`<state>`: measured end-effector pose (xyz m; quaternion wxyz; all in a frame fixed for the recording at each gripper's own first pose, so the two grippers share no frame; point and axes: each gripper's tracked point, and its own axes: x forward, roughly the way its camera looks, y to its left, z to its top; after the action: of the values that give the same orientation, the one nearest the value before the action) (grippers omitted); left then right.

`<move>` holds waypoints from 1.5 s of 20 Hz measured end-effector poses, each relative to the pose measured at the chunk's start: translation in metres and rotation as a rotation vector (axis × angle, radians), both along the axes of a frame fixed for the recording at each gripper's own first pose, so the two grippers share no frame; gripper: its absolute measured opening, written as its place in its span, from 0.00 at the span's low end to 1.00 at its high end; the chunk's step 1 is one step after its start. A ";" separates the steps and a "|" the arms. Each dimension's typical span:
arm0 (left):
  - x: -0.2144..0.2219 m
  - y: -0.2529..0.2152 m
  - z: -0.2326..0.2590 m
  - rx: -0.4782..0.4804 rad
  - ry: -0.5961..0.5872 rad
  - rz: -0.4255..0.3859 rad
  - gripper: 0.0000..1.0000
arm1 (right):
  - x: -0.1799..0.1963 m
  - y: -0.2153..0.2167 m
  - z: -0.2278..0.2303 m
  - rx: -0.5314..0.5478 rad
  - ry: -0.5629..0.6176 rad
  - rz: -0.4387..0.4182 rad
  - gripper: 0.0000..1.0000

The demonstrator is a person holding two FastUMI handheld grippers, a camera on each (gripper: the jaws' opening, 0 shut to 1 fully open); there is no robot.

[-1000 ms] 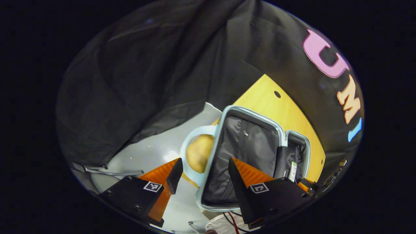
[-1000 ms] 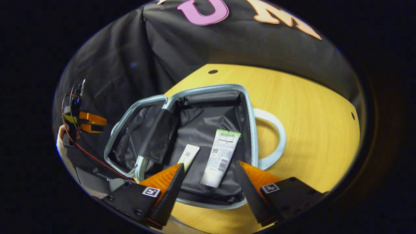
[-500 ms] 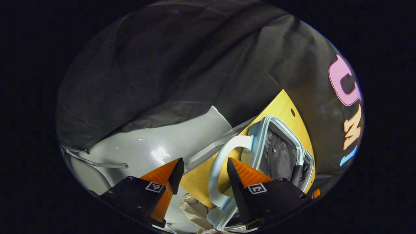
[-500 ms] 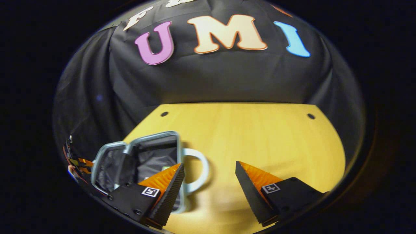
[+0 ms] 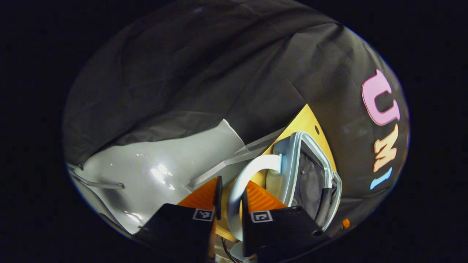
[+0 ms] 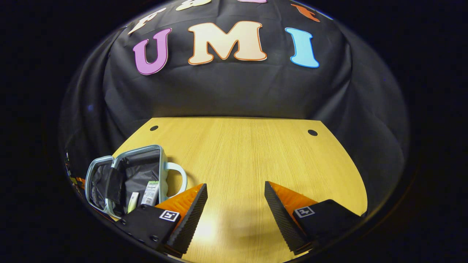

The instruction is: First open the suitcase, pack the skin care products into it, and then close the suitcase.

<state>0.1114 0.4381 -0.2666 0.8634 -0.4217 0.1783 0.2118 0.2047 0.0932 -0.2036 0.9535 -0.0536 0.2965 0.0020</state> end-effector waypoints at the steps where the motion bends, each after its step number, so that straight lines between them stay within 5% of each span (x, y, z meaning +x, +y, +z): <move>1: 0.003 -0.005 0.002 0.009 0.000 -0.020 0.10 | -0.001 0.002 -0.002 -0.006 0.003 0.015 0.97; 13: -0.019 -0.049 0.123 0.019 -0.157 -0.047 0.05 | -0.001 0.027 -0.024 0.019 0.034 0.103 0.99; 24: 0.000 -0.172 0.264 0.229 -0.238 -0.184 0.05 | 0.008 -0.025 0.010 0.033 -0.063 0.081 0.99; 30: 0.040 -0.251 0.304 0.237 -0.296 -0.283 0.05 | 0.006 -0.064 0.024 0.064 -0.093 0.057 0.99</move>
<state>0.1512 0.1876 0.0378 0.9448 -0.3145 0.0808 0.0439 0.2111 0.0297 -0.1799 0.9670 -0.0316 0.2503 0.0361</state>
